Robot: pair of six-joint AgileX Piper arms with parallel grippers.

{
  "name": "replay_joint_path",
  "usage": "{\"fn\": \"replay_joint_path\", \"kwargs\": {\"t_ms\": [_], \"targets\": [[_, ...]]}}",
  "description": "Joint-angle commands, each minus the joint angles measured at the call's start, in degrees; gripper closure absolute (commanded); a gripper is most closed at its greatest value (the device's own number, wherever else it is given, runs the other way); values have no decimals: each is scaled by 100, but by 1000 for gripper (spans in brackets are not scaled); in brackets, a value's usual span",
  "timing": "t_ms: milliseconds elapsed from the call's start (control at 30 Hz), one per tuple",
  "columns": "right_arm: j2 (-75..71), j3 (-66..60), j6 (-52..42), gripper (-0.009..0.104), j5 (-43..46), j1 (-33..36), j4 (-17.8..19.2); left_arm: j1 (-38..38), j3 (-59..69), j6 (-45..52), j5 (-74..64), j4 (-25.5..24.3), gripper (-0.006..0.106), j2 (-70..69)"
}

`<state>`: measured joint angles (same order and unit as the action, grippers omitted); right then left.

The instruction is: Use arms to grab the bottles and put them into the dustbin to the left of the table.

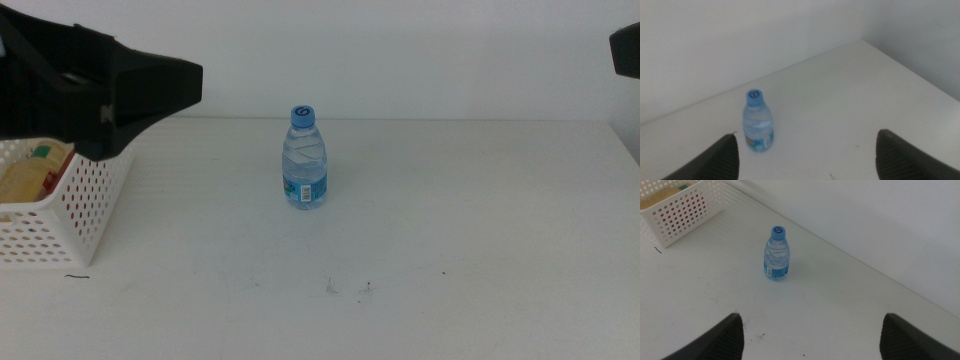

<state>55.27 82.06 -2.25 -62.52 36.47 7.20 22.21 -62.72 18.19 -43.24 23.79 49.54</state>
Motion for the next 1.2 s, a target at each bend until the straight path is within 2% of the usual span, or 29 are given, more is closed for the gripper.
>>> {"fn": "replay_joint_path", "kwargs": {"t_ms": [0,100,267,333,400,500,567,667,733,833,1167], "targets": [[-24,41,-11,2,21,10,13,8,-30,-25,231,-87,7,-16],[-24,41,-11,2,21,10,13,19,-30,-25,648,-649,7,204],[-24,41,-11,2,32,10,13,229,8,-263,1134,-1156,7,1036],[-24,41,-11,2,32,10,13,472,213,-465,1970,-1393,7,1262],[-13,41,-11,2,32,10,13,718,769,-518,3520,-1549,7,1398],[-13,41,-11,2,32,10,13,898,1775,-817,5164,-1536,7,1476],[-13,41,-11,2,32,10,13,921,2478,-1205,5628,-1536,7,1475],[-13,41,-11,2,32,10,13,921,3315,-1728,6211,-1872,7,1475],[-13,41,-11,2,43,10,13,921,3722,-1819,6539,-1819,7,1475],[-13,41,-11,2,43,10,13,921,3928,-1819,6607,-1662,7,1475],[-13,41,-11,2,43,10,13,921,3940,-1819,6547,-1749,7,1475]]}}
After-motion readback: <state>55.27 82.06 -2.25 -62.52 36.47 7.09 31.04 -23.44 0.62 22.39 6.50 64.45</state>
